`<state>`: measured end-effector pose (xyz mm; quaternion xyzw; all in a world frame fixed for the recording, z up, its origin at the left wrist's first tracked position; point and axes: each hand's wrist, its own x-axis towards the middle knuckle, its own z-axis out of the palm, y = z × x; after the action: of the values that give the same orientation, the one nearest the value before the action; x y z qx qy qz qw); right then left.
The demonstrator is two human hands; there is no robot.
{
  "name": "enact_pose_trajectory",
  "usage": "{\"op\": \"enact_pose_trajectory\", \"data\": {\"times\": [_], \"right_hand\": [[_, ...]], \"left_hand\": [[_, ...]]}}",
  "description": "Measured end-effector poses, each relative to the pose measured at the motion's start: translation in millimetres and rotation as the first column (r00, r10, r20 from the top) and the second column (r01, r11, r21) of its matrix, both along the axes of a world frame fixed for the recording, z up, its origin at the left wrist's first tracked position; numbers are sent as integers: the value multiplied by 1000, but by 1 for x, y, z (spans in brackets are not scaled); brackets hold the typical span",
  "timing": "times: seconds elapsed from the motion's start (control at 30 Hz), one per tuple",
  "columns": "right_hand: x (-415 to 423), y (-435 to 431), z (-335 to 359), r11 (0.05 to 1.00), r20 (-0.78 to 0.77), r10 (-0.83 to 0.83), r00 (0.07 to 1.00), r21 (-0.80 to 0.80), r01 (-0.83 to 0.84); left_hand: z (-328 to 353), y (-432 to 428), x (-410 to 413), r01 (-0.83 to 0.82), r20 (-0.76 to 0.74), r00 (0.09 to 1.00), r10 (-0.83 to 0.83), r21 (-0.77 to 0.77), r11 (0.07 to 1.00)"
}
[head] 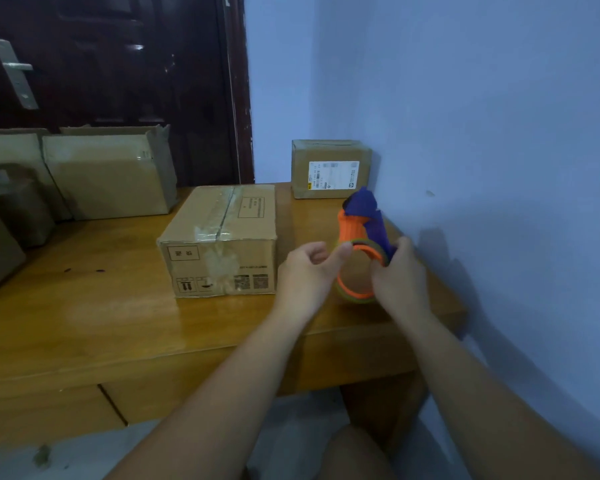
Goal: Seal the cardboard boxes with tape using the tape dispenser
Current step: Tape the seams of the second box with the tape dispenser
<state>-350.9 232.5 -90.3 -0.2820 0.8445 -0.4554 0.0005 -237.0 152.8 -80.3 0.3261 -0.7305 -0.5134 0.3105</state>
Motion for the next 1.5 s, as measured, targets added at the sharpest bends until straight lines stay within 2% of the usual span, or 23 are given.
{"op": "enact_pose_trajectory", "data": {"times": [0.1, 0.23, 0.43, 0.6, 0.77, 0.83, 1.0, 1.07, 1.17, 1.27, 1.4, 1.43, 1.5], "right_hand": [[9, 6, -5, 998, -18, -25, 1000, -62, 23], [19, 12, -19, 969, -44, 61, 997, -238, -70], [25, 21, -31, 954, -128, 145, 981, -245, -173], [24, 26, -35, 917, -191, 267, 945, -252, -310], [13, 33, -18, 859, -36, 482, 876, -179, -480], [12, 35, -9, 836, -64, 519, 852, -170, -522], [22, 38, 13, 782, -252, 493, 833, -292, -551], [23, 39, 21, 795, -380, 475, 793, -201, -573], [20, 34, 27, 821, -501, 481, 719, -28, -570], [19, 25, 36, 824, -487, 524, 698, 82, -561], [29, 9, 54, 764, -360, 598, 716, -15, -645], [31, 4, 58, 756, -368, 614, 698, 20, -655], [33, -4, 62, 759, -427, 631, 648, 167, -629]], "left_hand": [[0, 3, -14, -96, -13, 995, 97, 99, 990], [1, 7, -22, -135, -147, 975, 166, 200, 970], [2, 4, -18, -208, -284, 909, 305, 327, 922], [8, 1, -4, -226, -373, 879, 296, 220, 949], [14, -2, 10, -237, -350, 903, 249, 78, 968], [17, -3, 17, -257, -326, 909, 260, 52, 965], [35, -4, 37, -216, -427, 842, 329, 292, 932], [43, -4, 46, -221, -464, 813, 351, 311, 924], [50, -7, 62, -361, -451, 794, 409, 192, 913], [59, -14, 81, -455, -500, 734, 458, 138, 880], [59, -35, 102, -433, -504, 676, 538, 320, 843], [58, -41, 107, -438, -499, 650, 573, 369, 819], [57, -58, 121, -482, -503, 529, 684, 486, 729]]}}
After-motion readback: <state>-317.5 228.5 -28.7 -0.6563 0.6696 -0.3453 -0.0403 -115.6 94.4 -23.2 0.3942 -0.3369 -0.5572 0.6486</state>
